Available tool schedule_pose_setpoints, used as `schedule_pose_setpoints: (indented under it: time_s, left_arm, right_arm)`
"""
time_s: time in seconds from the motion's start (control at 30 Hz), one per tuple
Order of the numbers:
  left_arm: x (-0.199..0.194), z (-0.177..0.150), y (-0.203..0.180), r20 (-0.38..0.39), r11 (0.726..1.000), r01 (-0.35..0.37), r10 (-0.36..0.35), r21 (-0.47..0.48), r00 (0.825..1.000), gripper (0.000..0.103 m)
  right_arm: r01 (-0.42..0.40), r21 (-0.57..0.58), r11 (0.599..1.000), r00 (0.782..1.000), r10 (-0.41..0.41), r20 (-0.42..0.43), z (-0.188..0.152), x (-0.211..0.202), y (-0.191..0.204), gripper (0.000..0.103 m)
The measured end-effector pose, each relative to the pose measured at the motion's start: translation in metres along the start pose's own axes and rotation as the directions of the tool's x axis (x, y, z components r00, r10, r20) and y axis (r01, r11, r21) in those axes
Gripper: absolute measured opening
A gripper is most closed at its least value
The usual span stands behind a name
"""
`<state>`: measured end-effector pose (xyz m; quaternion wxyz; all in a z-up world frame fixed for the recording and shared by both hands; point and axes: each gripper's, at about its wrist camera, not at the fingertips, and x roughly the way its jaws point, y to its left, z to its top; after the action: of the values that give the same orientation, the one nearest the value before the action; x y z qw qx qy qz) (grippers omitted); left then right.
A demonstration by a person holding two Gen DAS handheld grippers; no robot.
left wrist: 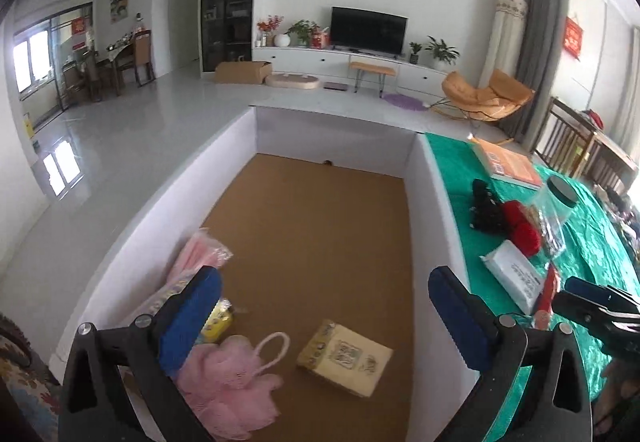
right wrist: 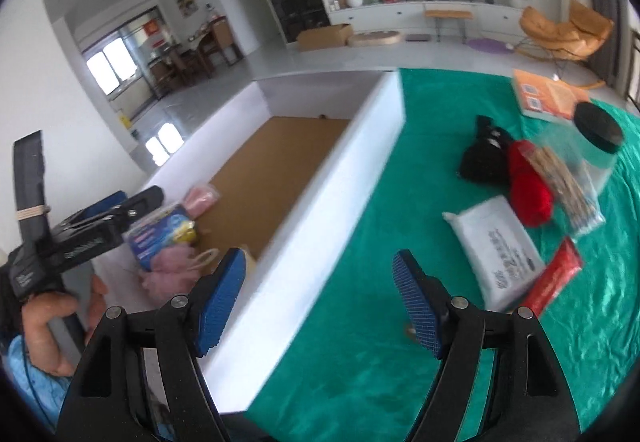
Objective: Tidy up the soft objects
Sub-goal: 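Carry the tissue pack and blue roll into the white box and release both, then move the open right gripper toward the red snack packet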
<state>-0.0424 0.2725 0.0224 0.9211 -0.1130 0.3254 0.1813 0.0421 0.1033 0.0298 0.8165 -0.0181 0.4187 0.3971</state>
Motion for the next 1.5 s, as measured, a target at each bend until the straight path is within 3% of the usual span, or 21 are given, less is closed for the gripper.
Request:
schedule_pose_setpoints:
  time_s: [0.1, 0.2, 0.27, 0.37, 0.47, 0.57, 0.63, 0.67, 0.77, 0.83, 0.9, 1.0, 1.1, 1.23, 1.37, 1.43, 1.5]
  left_arm:
    - [-0.007, 0.001, -0.033, 0.006, 0.996, 0.059, -0.06, 0.063, 0.998, 0.102]
    - [-0.015, -0.002, -0.057, 0.016, 0.987, 0.11, -0.112, 0.119, 0.994, 0.103]
    - [-0.02, -0.005, -0.07, 0.019, 0.981, 0.134, -0.138, 0.14, 0.99, 0.103]
    - [-0.018, -0.005, -0.083, 0.01, 0.975, 0.172, -0.175, 0.137, 0.985, 0.103]
    - [-0.021, -0.006, -0.095, -0.004, 0.968, 0.207, -0.209, 0.144, 0.978, 0.103]
    - [-0.031, -0.009, -0.109, -0.005, 0.954, 0.234, -0.237, 0.189, 0.971, 0.103]
    - [-0.038, -0.013, -0.118, -0.009, 0.942, 0.252, -0.257, 0.222, 0.966, 0.103]
    - [-0.04, -0.016, -0.123, -0.016, 0.935, 0.264, -0.268, 0.238, 0.963, 0.103]
    - [-0.042, -0.026, -0.141, -0.062, 0.906, 0.316, -0.311, 0.281, 0.948, 0.103]
    - [-0.039, -0.034, -0.155, -0.101, 0.885, 0.355, -0.34, 0.3, 0.935, 0.103]
    - [-0.029, -0.044, -0.176, -0.163, 0.864, 0.394, -0.36, 0.312, 0.919, 0.103]
    - [-0.006, -0.061, -0.206, -0.264, 0.848, 0.421, -0.347, 0.322, 0.9, 0.103]
    - [0.021, -0.08, -0.227, -0.335, 0.852, 0.419, -0.313, 0.314, 0.889, 0.103]
    - [0.058, -0.101, -0.246, -0.373, 0.87, 0.354, -0.22, 0.343, 0.901, 0.103]
    - [0.09, -0.114, -0.257, -0.412, 0.887, 0.314, -0.161, 0.338, 0.897, 0.103]
    - [0.098, -0.113, -0.262, -0.371, 0.891, 0.285, -0.146, 0.354, 0.917, 0.103]
    - [0.106, -0.108, -0.265, -0.367, 0.9, 0.278, -0.147, 0.335, 0.919, 0.103]
  right_arm:
    - [0.121, 0.101, 0.987, 0.991, -0.126, 0.048, -0.024, -0.017, -0.053, 0.079]
    - [0.303, 0.239, 0.922, 0.946, -0.322, 0.045, -0.049, -0.034, -0.125, 0.079]
    - [0.369, 0.308, 0.877, 0.922, -0.388, 0.002, -0.067, -0.043, -0.161, 0.08]
    - [0.328, 0.294, 0.898, 0.942, -0.333, -0.033, -0.072, -0.047, -0.172, 0.08]
    - [0.268, 0.151, 0.951, 0.963, -0.259, -0.079, -0.067, -0.02, -0.147, 0.079]
    - [0.342, 0.045, 0.939, 0.937, -0.336, -0.098, -0.065, 0.013, -0.135, 0.079]
    - [0.382, 0.09, 0.92, 0.921, -0.37, -0.125, -0.064, 0.029, -0.154, 0.079]
    - [0.396, 0.12, 0.91, 0.918, -0.389, -0.08, -0.064, 0.027, -0.167, 0.076]
    - [0.525, 0.264, 0.809, 0.848, -0.523, -0.081, -0.059, 0.007, -0.225, 0.076]
    - [0.552, 0.394, 0.734, 0.817, -0.57, -0.082, -0.063, -0.022, -0.264, 0.077]
    - [0.558, 0.441, 0.703, 0.801, -0.595, -0.063, -0.07, -0.049, -0.284, 0.079]
    - [0.572, 0.408, 0.712, 0.793, -0.607, -0.052, -0.087, -0.069, -0.285, 0.079]
    - [0.584, 0.355, 0.73, 0.792, -0.608, -0.055, -0.105, -0.072, -0.28, 0.079]
    - [0.599, 0.328, 0.731, 0.786, -0.614, -0.069, -0.107, -0.059, -0.277, 0.079]
    - [0.604, 0.321, 0.729, 0.786, -0.612, -0.09, -0.106, -0.053, -0.279, 0.079]
    - [0.596, 0.324, 0.735, 0.792, -0.605, -0.084, -0.106, -0.053, -0.278, 0.082]
    - [0.596, 0.316, 0.738, 0.793, -0.603, -0.089, -0.107, -0.051, -0.275, 0.084]
